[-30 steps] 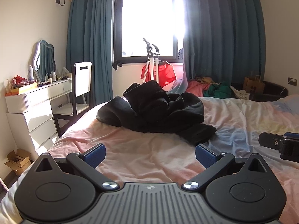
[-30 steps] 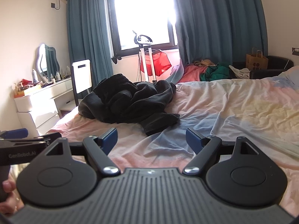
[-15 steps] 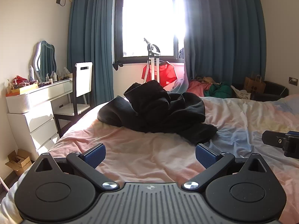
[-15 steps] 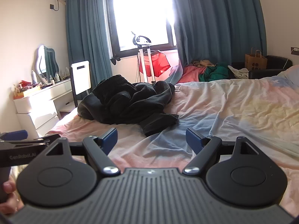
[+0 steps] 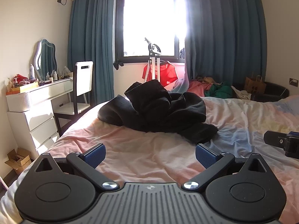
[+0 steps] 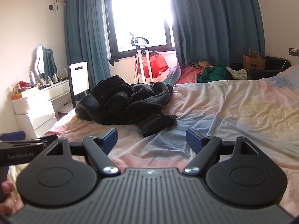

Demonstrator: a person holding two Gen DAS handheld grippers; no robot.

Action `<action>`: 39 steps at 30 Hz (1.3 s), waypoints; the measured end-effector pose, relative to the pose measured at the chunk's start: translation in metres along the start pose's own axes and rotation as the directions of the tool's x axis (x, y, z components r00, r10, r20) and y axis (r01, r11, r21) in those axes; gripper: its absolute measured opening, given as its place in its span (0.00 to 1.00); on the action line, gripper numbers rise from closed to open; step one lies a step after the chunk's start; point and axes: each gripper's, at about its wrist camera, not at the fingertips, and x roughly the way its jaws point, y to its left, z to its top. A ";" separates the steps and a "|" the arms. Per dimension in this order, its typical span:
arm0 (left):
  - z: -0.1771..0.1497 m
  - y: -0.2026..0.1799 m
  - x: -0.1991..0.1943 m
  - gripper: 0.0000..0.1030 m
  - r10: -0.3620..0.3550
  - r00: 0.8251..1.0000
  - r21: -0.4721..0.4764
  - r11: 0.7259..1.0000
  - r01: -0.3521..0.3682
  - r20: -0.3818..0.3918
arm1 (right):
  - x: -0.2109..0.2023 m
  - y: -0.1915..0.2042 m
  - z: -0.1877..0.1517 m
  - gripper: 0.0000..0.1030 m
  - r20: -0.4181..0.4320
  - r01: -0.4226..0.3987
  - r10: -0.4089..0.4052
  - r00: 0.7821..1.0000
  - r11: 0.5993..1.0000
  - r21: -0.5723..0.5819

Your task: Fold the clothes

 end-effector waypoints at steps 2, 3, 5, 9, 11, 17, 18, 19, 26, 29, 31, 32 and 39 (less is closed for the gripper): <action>-0.001 0.000 0.001 1.00 0.002 1.000 0.002 1.000 -0.002 -0.002 | 0.000 0.000 -0.001 0.79 0.004 0.007 -0.007 1.000 1.000 0.001; -0.002 0.000 0.003 1.00 0.005 1.000 0.003 1.000 -0.005 -0.006 | 0.000 0.000 -0.001 0.79 0.005 0.008 -0.008 1.000 1.000 0.005; -0.003 0.000 0.005 1.00 0.009 1.000 0.002 1.000 -0.009 -0.015 | 0.000 0.000 -0.001 0.79 0.010 0.013 -0.013 1.000 1.000 0.007; -0.005 0.001 0.009 1.00 0.014 1.000 -0.001 1.000 -0.014 -0.028 | 0.001 -0.002 -0.001 0.79 0.017 0.024 -0.025 1.000 1.000 0.010; -0.006 0.001 0.010 1.00 0.016 0.999 0.003 1.000 -0.016 -0.028 | 0.001 -0.003 0.000 0.79 0.015 0.026 -0.026 1.000 1.000 0.013; -0.008 -0.001 0.010 1.00 0.026 0.999 0.021 0.999 -0.025 -0.021 | 0.001 -0.005 0.000 0.79 0.015 0.028 -0.029 0.999 0.999 0.018; -0.008 -0.001 0.010 1.00 0.027 0.999 0.025 0.999 -0.027 -0.022 | 0.001 -0.005 0.000 0.79 0.015 0.029 -0.029 0.999 0.999 0.019; -0.009 -0.002 0.011 1.00 0.029 0.999 0.029 0.999 -0.028 -0.023 | 0.001 -0.005 0.000 0.79 0.014 0.029 -0.029 0.999 0.999 0.021; -0.011 -0.004 0.012 1.00 0.040 0.999 0.050 0.998 -0.039 -0.033 | 0.001 -0.007 0.000 0.79 0.016 0.037 -0.037 0.999 0.999 0.028; -0.011 -0.003 0.015 1.00 0.045 0.998 0.050 0.998 -0.042 -0.042 | 0.001 -0.008 0.000 0.79 0.017 0.039 -0.040 0.999 0.999 0.031; -0.011 -0.002 0.018 1.00 0.047 0.998 0.050 0.998 -0.045 -0.049 | 0.001 -0.009 0.000 0.79 0.019 0.041 -0.041 0.999 0.999 0.033; -0.011 -0.002 0.019 1.00 0.048 0.997 0.054 0.998 -0.045 -0.053 | 0.001 -0.010 0.000 0.79 0.020 0.041 -0.042 0.999 0.999 0.035; 0.007 -0.002 0.047 1.00 0.073 0.995 0.082 0.994 -0.067 -0.072 | -0.001 -0.018 0.001 0.79 0.018 0.055 -0.056 0.998 0.997 0.056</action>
